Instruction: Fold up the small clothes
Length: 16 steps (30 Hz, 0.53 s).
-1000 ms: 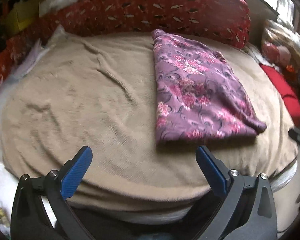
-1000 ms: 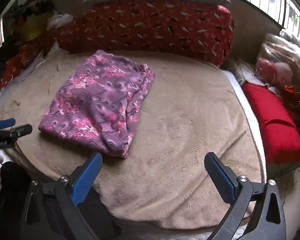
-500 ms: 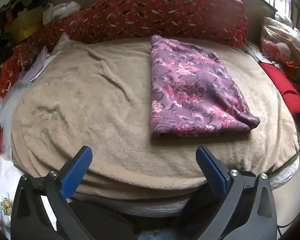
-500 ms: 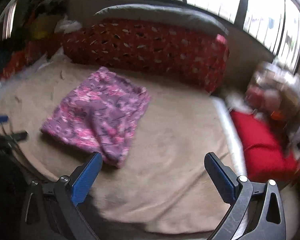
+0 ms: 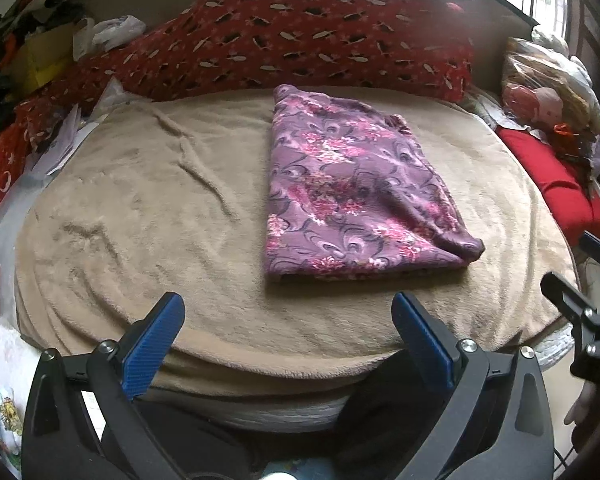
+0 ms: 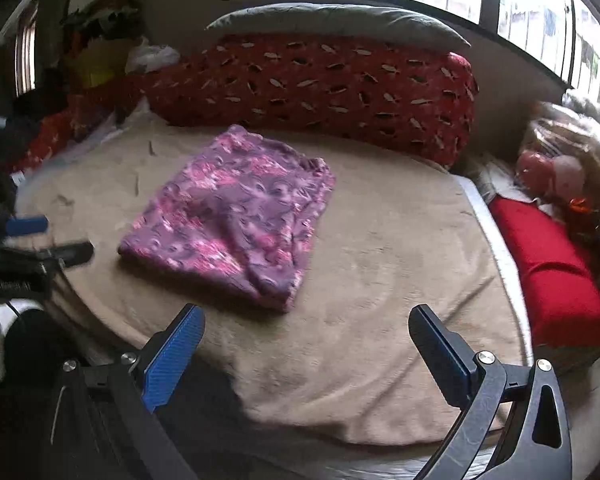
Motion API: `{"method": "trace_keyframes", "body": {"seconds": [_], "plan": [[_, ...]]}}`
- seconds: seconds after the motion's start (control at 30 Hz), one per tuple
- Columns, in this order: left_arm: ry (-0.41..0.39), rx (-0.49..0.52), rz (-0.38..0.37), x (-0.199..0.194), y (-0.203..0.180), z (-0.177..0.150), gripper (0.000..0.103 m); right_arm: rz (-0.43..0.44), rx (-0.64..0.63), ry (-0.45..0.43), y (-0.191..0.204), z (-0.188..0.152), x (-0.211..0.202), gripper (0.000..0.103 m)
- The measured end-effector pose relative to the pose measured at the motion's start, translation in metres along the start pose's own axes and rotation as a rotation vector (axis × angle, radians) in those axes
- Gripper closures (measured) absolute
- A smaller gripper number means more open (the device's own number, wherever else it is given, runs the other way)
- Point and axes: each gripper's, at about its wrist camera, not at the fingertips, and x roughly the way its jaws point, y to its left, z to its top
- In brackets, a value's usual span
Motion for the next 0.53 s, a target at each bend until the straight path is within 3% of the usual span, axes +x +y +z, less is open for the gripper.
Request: {"method": "trace_keyframes", "body": {"seconds": [0.53], "plan": [[-0.010,0.040,-0.104,-0.022,-0.019,0.008,0.000,-0.004,0.065,0.019,-0.013,-0.005,-0.004,0.000]]}}
